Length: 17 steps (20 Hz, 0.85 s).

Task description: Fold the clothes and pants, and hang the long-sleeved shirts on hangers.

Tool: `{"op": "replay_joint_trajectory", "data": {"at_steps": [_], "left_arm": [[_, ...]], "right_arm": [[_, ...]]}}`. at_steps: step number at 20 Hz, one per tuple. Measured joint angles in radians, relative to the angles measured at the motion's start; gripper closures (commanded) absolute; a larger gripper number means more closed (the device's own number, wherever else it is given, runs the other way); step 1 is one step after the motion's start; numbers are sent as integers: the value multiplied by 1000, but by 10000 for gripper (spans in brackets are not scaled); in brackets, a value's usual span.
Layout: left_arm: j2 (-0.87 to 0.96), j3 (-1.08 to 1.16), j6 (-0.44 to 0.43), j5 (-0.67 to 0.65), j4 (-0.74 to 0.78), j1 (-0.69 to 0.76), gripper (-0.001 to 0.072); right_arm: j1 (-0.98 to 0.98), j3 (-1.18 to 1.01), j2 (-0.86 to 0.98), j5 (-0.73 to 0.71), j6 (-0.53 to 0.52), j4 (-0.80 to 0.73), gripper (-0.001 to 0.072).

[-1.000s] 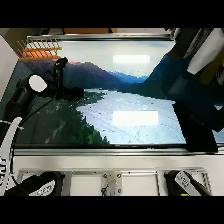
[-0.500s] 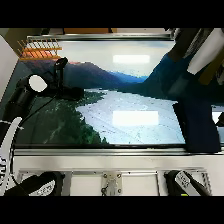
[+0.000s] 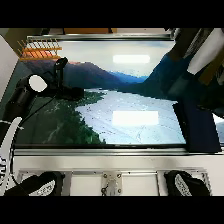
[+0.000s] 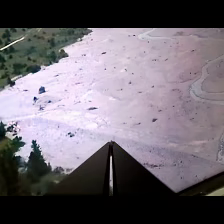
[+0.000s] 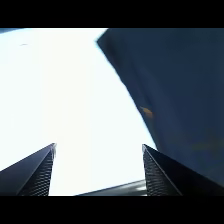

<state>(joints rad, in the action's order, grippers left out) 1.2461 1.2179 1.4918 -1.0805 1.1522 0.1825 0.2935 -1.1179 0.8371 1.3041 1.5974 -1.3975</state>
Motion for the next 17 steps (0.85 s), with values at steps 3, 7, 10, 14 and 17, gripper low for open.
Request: {"op": "replay_joint_trajectory", "data": {"at_steps": [3, 7, 10, 14, 17], "left_arm": [[0, 0, 0, 7, 0, 0, 700], [0, 0, 0, 8, 0, 0, 700], [0, 0, 2, 11, -1, 0, 700], [0, 0, 2, 11, -1, 0, 700], [0, 0, 2, 11, -1, 0, 700]], "right_arm": [[-161, 0, -12, -25, -1, 33, 627], [-283, 0, -15, -33, -4, 51, 692], [-315, 0, -15, -33, -4, 57, 692], [-328, 0, -15, -33, -4, 60, 692], [-332, 0, -15, -33, -4, 63, 692]]}}
